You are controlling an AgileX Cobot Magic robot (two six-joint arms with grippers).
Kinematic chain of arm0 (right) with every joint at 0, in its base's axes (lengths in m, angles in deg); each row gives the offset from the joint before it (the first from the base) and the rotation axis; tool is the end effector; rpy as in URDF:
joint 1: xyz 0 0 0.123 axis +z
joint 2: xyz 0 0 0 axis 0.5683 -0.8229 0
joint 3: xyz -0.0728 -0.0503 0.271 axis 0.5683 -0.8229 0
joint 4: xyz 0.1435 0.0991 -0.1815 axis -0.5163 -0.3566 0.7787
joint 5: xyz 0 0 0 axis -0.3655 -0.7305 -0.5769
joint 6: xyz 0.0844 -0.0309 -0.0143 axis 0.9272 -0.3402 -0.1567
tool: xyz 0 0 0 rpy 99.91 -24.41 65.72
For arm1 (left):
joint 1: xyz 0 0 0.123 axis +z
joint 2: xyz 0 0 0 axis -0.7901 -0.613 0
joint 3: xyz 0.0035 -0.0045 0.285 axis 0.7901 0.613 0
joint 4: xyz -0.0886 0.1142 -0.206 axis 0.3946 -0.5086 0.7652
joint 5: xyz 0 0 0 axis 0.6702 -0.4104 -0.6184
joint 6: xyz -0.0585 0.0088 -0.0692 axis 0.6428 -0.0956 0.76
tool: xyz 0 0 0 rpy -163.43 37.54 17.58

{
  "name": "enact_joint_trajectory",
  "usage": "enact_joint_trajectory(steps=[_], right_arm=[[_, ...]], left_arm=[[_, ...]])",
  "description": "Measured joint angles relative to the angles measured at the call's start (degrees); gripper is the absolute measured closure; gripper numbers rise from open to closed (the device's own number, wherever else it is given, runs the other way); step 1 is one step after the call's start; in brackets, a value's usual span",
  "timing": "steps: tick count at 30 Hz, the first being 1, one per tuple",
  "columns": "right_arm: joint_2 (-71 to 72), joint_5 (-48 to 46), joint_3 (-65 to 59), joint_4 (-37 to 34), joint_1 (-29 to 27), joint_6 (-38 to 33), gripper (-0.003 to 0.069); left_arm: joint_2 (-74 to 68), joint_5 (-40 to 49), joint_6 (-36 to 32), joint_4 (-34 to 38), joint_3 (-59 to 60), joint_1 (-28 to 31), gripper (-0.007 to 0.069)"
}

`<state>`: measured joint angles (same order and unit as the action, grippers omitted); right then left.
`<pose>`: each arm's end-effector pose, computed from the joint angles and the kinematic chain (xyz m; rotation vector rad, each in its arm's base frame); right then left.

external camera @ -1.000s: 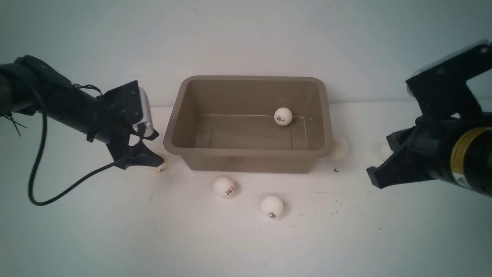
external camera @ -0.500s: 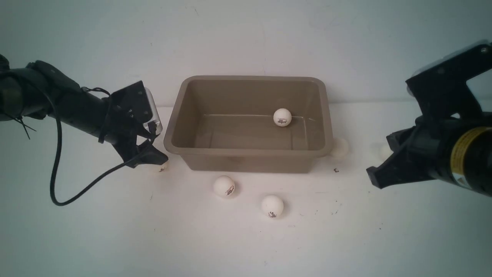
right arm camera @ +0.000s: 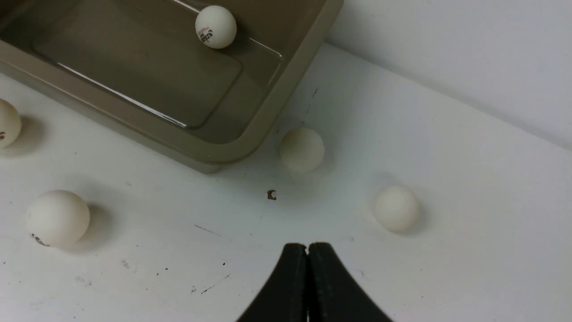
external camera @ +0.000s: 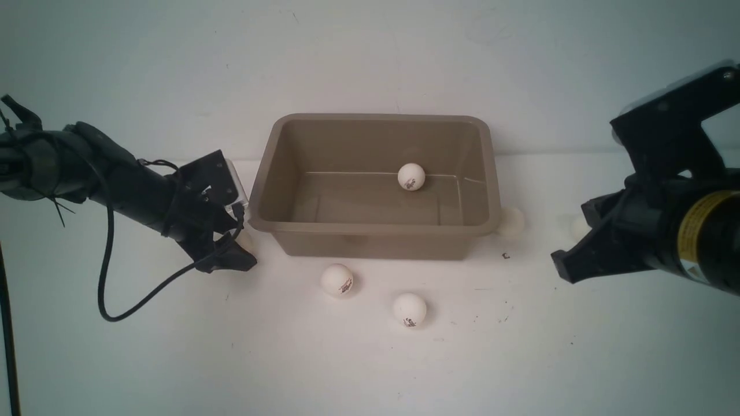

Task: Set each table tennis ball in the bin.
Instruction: Use the left arm to clamp the table tennis ball closest to it, then use the left arm to put the table tennis ball into the box

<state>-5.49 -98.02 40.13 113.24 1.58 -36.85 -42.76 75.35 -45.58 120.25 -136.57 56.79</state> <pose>0.2200 0.1122 0.2943 -0.4494 2.2028 -0.1672 0.4375 -0.0136 0.1242 1.3261 2.1966 -0.4118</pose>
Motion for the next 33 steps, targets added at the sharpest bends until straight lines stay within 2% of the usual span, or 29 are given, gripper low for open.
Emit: enact_joint_trajectory(steps=[2,5,6,9,15,18,21,24,26,33], right_arm=[[0.0,0.0,0.0,0.0,0.0,0.0,0.0669],[0.0,0.0,0.0,0.0,0.0,0.0,0.0669],[0.0,0.0,0.0,0.0,0.0,0.0,0.0669],[0.0,0.0,0.0,0.0,0.0,0.0,0.0669],[0.0,0.0,0.0,0.0,0.0,0.0,0.0669],[0.0,0.0,0.0,0.0,0.0,0.0,0.0669],[0.0,0.0,0.0,0.0,0.0,0.0,0.0669],[0.0,0.0,0.0,0.0,0.0,0.0,0.0669],[0.0,0.0,0.0,0.0,0.0,0.0,0.0669],[0.0,0.0,0.0,0.0,0.0,0.0,0.0669]], left_arm=[[-0.1,-0.1,0.3,0.2,0.0,0.0,0.0125],[0.0,-0.2,1.1,0.2,0.0,0.0,0.0264],[0.2,-0.2,1.9,0.1,0.0,0.0,0.0284],[1.1,-0.1,6.4,-0.8,0.0,0.6,0.0279],[10.4,0.3,16.4,-8.5,0.1,3.7,0.0279],[16.3,0.3,18.5,-7.8,0.1,3.2,0.0279],[19.1,-1.3,19.0,-1.1,0.1,-0.9,0.0279],[18.3,-7.9,19.0,4.0,0.1,-6.7,0.0279],[16.8,-13.0,19.1,4.9,0.1,-10.4,0.0279],[11.9,-19.0,20.1,5.5,0.1,-15.9,0.0279]])
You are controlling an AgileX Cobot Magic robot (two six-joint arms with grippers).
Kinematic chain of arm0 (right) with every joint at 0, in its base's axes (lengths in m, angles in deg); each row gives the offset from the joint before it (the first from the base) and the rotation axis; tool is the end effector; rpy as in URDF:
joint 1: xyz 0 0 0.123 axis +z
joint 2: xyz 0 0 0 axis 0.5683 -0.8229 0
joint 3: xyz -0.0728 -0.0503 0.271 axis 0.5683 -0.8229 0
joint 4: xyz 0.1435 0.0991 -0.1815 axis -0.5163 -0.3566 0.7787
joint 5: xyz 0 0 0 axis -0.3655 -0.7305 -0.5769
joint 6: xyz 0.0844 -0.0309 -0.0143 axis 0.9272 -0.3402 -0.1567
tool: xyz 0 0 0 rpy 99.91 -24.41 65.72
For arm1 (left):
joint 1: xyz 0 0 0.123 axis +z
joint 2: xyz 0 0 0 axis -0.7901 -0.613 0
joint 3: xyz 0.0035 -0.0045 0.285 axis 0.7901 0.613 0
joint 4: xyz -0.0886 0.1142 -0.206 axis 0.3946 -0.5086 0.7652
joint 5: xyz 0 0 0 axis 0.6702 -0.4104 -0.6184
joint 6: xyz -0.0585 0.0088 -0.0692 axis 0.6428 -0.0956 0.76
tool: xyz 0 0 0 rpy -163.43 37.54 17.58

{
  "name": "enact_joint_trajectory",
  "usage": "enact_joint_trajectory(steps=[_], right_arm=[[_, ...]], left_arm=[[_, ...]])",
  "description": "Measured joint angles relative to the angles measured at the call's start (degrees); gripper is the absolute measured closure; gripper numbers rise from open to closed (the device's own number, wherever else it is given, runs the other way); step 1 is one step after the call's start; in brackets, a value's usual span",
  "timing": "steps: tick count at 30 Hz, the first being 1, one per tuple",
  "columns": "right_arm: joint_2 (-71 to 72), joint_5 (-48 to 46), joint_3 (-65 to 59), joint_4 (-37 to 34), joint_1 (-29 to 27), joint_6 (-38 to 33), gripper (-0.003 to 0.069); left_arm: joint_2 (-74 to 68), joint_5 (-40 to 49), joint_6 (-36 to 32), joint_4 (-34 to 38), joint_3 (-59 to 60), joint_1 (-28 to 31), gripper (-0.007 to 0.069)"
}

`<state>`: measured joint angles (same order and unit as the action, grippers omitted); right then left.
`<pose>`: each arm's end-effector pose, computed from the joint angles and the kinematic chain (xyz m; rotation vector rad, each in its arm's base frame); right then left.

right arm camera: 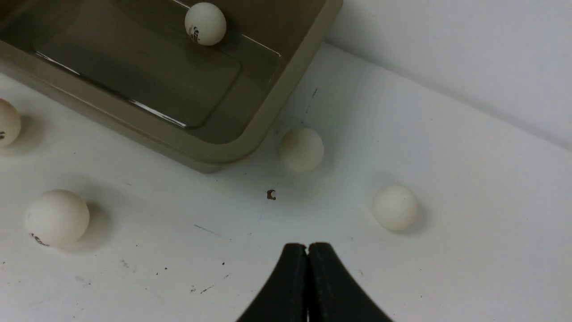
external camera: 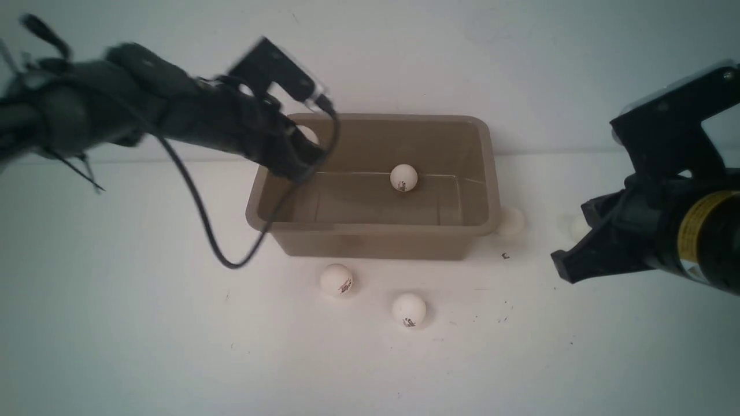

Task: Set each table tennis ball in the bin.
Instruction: Use the left arm to put the table tennis ball into the box, then use the right arm to clamp the table tennis ball closest to it

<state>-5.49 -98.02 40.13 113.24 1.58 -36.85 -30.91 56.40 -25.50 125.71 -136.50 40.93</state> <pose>0.2200 0.1122 0.2943 -0.4494 2.2028 -0.1672 0.4348 -0.1215 0.2231 0.9592 2.0586 -0.2838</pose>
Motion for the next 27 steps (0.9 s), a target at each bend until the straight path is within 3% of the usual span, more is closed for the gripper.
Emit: enact_joint_trajectory(steps=[7,13,17,21,25,26,27], right_arm=[[0.0,-0.8,0.0,-0.2,0.0,0.0,0.0669],[0.0,-1.1,0.0,1.1,0.0,0.0,0.0669],[-0.1,-0.9,0.0,5.0,-1.3,0.7,0.0669],[-3.1,-0.6,1.6,6.6,-10.3,1.5,0.0669],[-6.9,0.9,5.0,4.4,-18.2,-0.4,0.0669],[-8.1,1.3,6.2,2.7,-19.7,-1.7,0.0669],[-9.4,1.7,7.6,0.6,-21.0,-3.4,0.0669]], left_arm=[[-2.7,-0.5,3.2,0.1,0.0,-0.3,0.0255],[-3.3,-0.4,3.9,0.1,0.0,-0.3,0.0062],[-1.4,0.3,3.9,0.0,0.0,-0.3,0.0035],[6.4,5.6,4.2,-1.0,0.0,-0.3,0.0172],[16.5,13.7,5.6,-2.5,0.0,-0.3,0.0505],[18.7,15.2,5.9,-2.8,0.3,-0.3,0.0571],[20.0,15.6,6.1,-2.9,0.6,-0.3,0.0588]])
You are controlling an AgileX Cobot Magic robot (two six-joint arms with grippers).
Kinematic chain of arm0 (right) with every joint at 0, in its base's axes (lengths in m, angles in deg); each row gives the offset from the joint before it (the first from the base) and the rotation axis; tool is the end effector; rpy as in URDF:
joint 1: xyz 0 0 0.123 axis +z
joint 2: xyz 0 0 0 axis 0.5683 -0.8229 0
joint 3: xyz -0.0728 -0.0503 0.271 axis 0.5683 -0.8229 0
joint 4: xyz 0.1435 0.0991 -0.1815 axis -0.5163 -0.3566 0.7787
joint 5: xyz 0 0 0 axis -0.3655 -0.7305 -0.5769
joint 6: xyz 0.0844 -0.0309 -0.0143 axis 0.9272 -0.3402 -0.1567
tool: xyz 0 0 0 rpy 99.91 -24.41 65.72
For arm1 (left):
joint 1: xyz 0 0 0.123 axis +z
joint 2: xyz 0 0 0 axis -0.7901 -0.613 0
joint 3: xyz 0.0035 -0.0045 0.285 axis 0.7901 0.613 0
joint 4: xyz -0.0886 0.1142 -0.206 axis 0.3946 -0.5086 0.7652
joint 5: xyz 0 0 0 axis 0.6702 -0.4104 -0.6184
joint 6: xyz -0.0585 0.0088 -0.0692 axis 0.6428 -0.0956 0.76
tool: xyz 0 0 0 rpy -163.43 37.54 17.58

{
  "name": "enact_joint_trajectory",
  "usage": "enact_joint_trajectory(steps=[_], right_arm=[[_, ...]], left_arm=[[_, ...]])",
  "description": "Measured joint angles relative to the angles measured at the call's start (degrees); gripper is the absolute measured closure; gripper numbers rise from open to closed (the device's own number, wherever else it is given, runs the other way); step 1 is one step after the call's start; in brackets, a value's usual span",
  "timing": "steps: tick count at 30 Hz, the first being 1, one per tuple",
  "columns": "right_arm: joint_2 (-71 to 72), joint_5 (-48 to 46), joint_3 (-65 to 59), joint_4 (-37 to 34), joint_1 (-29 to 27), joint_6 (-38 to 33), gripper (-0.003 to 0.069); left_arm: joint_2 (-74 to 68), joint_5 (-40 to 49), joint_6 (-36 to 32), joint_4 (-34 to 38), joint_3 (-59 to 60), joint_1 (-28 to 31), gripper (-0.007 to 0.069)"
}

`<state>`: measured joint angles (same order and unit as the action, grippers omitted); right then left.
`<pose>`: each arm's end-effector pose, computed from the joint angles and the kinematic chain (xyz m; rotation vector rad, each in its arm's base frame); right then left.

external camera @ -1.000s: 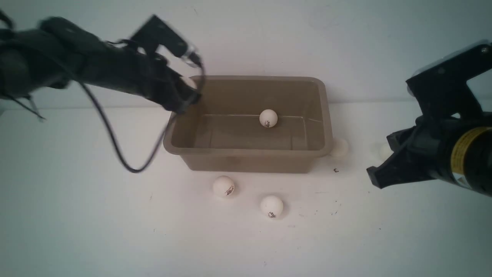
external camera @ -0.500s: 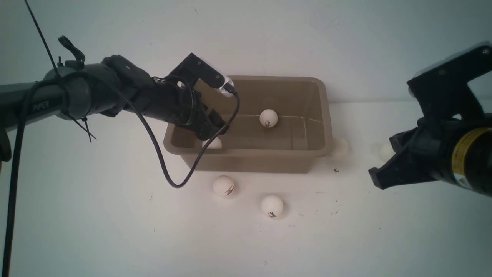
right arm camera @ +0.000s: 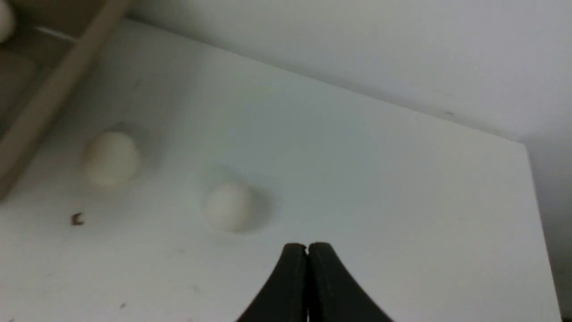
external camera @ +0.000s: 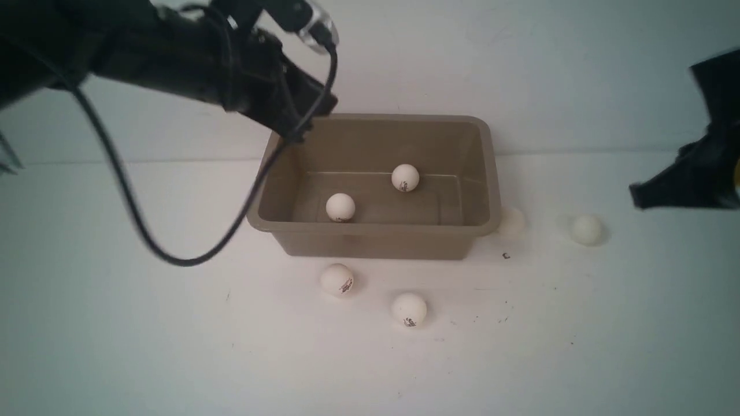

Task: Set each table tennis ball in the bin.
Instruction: Use the right arm to clamp the table tennis ball closest to it

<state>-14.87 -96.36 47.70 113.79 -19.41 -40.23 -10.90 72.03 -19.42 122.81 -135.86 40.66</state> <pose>0.2884 0.0389 0.2924 -0.1395 2.2764 -0.3886 0.3553 -0.1214 0.3540 1.0574 1.8658 -0.4109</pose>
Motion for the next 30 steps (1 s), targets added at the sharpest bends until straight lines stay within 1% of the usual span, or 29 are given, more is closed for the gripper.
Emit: enact_joint_trajectory(steps=[3,5,6,8,10,11,13,15,16,19,20,21,24,27,30], right_arm=[[-2.4,0.1,2.3,-4.1,-1.5,-3.3,0.0669],[-6.1,-0.2,5.0,-9.9,-2.6,-9.5,0.0669],[-8.8,-0.8,7.5,-14.1,-3.2,-14.0,0.0669],[-12.0,-2.0,9.9,-18.1,-3.6,-18.3,0.0669],[-16.1,-3.9,13.1,-23.0,-4.0,-23.4,0.0665],[-17.8,-4.7,14.7,-24.5,-4.1,-25.0,0.0662],[-22.4,-8.1,20.1,-30.2,-4.7,-30.6,0.0641],[-25.5,-10.8,24.2,-34.5,-5.2,-34.8,0.0593],[-27.3,-12.5,27.2,-36.9,-5.5,-37.2,0.0557],[-29.8,-14.1,32.1,-39.1,-6.2,-39.5,0.0459],[-30.7,-14.6,34.0,-39.5,-6.5,-39.9,0.0397],[-31.2,-14.8,34.5,-39.6,-6.7,-40.0,0.0373],[-33.9,-16.0,35.9,-41.3,-7.6,-40.1,0.0217],[-37.0,-16.4,35.9,-42.2,-7.6,-40.1,0.0143],[-38.9,-16.5,36.2,-42.6,-7.6,-40.1,0.0126]], left_arm=[[2.3,0.9,0.7,-0.3,1.0,0.0,0.0617],[5.4,1.4,2.0,-1.1,2.2,0.0,0.0627],[6.6,1.7,2.9,-1.9,3.2,0.0,0.0629],[10.3,2.3,5.2,-4.1,5.9,0.0,0.0629],[15.7,3.9,8.0,-7.9,11.1,0.0,0.0629],[17.5,4.7,8.7,-9.3,13.1,0.0,0.0629],[21.0,6.1,9.5,-10.5,16.5,0.0,0.0629],[24.3,7.3,9.9,-11.0,19.3,0.0,0.0629],[25.5,7.9,9.9,-11.0,20.6,0.0,0.0629],[29.7,8.9,9.9,-11.2,24.6,0.0,0.0629],[31.2,9.4,9.9,-11.2,26.1,0.0,0.0629],[33.5,9.9,9.9,-11.2,27.5,0.0,0.0629],[37.6,10.2,9.9,-11.1,29.9,0.0,0.0629],[41.2,11.3,10.4,-11.1,30.9,0.0,0.0629],[44.5,11.5,12.1,-11.0,30.9,0.0,0.0629]])
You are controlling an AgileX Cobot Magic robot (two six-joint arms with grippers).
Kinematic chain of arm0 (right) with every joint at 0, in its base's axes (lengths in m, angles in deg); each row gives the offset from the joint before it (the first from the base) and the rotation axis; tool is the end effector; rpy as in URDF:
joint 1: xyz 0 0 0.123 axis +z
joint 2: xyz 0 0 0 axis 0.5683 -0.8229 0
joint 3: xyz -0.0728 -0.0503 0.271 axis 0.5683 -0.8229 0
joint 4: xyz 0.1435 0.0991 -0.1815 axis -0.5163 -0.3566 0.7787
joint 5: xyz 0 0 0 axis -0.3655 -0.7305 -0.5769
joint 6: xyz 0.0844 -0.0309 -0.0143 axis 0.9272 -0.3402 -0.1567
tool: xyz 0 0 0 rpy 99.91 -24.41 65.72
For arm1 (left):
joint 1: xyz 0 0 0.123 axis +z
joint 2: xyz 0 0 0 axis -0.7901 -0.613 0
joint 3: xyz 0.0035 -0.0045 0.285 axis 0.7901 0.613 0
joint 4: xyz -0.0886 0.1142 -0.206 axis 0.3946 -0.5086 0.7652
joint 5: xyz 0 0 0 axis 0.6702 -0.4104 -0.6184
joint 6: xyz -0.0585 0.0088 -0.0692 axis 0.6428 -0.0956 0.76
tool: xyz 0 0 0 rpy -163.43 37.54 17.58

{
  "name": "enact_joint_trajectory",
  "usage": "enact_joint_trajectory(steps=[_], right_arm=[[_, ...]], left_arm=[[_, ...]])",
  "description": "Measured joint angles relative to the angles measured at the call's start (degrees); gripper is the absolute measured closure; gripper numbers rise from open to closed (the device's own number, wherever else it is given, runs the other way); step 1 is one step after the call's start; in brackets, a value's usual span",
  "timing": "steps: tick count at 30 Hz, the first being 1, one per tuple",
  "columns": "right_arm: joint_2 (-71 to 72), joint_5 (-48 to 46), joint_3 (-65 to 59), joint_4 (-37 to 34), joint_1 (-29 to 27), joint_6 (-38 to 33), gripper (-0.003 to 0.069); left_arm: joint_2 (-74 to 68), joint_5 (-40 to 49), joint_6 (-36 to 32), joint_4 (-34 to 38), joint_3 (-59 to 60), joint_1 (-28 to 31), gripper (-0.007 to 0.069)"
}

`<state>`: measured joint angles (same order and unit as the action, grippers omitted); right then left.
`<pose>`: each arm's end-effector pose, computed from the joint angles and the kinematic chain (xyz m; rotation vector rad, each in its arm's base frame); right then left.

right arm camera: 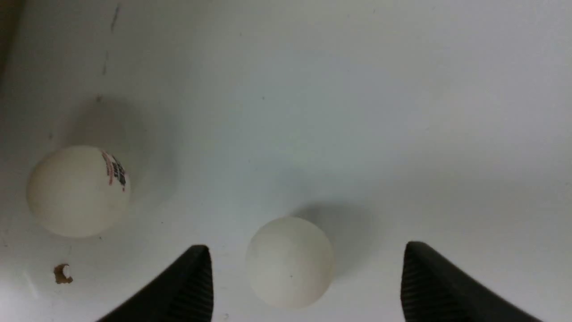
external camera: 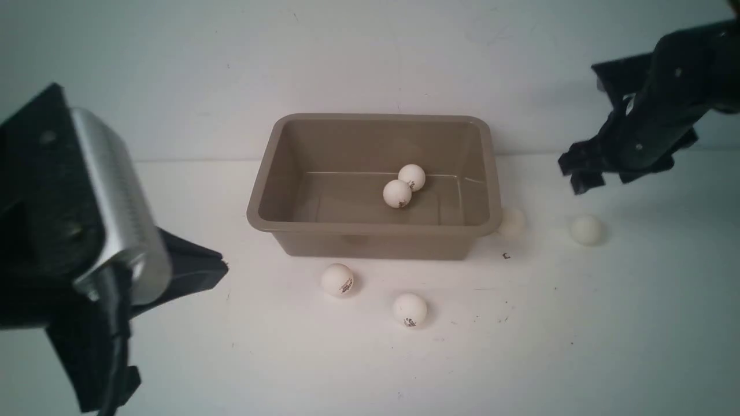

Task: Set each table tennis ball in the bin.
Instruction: Use the right arm to clamp the table tennis ball closest to it

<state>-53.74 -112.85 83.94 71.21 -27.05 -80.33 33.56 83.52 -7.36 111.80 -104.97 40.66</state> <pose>0.4326 0.0521 0.1989 -0.2741 2.8178 -0.0710 0.1391 -0.0756 0.3712 1.1144 1.8858 -0.3736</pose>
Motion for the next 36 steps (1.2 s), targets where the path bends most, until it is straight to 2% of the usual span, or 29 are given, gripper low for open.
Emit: enact_joint_trajectory(steps=[4,15,18,24,26,36], right_arm=[[-1.8,0.3,0.2,-0.2,0.0,0.0,0.0123],[-5.5,1.3,0.3,-0.3,0.0,0.0,0.0131],[-5.8,1.3,0.3,-0.3,0.0,0.0,0.0159],[-5.9,1.4,0.3,-0.3,0.0,0.0,0.0287],[-5.9,1.4,0.3,-0.3,0.0,0.0,0.0307],[-4.7,1.1,0.3,1.6,0.0,0.0,0.0303]], left_arm=[[2.1,1.5,2.2,0.0,0.0,0.0,0.0629],[2.2,3.0,2.5,0.0,0.0,0.0,0.0629],[2.2,3.1,2.5,0.0,0.0,0.0,0.0629],[2.2,3.1,2.5,0.0,0.0,0.0,0.0629],[2.2,3.1,2.5,0.0,0.0,0.0,0.0629],[2.2,3.2,2.5,0.0,0.0,0.0,0.0629]])
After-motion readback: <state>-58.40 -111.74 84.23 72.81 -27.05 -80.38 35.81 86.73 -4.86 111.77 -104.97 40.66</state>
